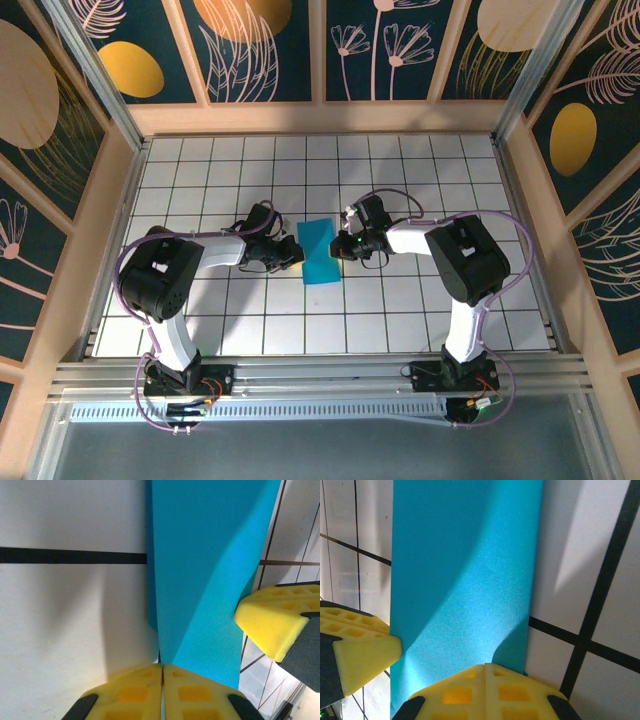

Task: Fold a paper plane with a square sheet of paper (fold left side to right side)
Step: Third fold the triangle at the center of the table.

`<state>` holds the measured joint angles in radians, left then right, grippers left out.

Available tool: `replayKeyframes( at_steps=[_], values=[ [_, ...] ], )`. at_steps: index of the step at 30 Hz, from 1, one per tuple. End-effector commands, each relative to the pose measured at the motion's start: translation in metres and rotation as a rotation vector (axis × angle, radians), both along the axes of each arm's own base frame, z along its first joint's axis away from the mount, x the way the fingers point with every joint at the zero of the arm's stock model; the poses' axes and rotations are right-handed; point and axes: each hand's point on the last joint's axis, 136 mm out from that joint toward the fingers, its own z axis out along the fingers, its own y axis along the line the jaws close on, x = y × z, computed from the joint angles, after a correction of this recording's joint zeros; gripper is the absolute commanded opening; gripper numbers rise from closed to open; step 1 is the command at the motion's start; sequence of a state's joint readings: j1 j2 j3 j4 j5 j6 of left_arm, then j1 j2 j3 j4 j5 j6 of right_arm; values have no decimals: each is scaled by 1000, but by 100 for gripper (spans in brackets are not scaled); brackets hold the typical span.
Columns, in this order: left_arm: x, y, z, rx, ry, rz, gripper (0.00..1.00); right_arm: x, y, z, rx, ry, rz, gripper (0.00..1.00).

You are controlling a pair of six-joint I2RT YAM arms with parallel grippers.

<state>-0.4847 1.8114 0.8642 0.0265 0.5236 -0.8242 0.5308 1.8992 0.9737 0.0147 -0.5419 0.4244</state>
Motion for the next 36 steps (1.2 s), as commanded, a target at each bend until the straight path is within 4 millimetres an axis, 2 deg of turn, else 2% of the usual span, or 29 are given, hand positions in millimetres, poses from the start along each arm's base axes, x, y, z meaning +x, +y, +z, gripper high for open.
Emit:
replayKeyframes(
  at_steps=[1,4,8,11,13,16,18,22,26,31,36],
  values=[
    [7,-4,11,-6,-25,9,5,-4,-15,-15,-85,30,-26,0],
    [7,-4,15,-9,-24,16,3,5,-12,2,-61,-16,-38,2],
    [5,-5,19,-28,-2,34,0,22,-12,40,-44,-157,-62,28],
    [3,-6,23,-45,15,45,0,27,-20,66,-65,-276,-75,39],
    [1,-7,25,-56,20,45,0,24,-28,77,-103,-353,-73,45],
    [-1,-9,31,-75,25,41,0,-2,-24,85,-191,-475,1,55],
    [-3,-10,32,-82,33,34,0,-20,-24,83,-248,-534,31,59],
    [-5,-12,35,-89,41,17,0,-64,-8,79,-295,-645,127,68],
    [-4,-13,36,-91,40,11,0,-95,3,65,-383,-732,210,75],
    [-2,-14,38,-88,37,8,0,-103,12,49,-492,-803,270,80],
    [-2,-14,39,-85,35,7,0,-92,24,47,-533,-858,286,80]
  ],
)
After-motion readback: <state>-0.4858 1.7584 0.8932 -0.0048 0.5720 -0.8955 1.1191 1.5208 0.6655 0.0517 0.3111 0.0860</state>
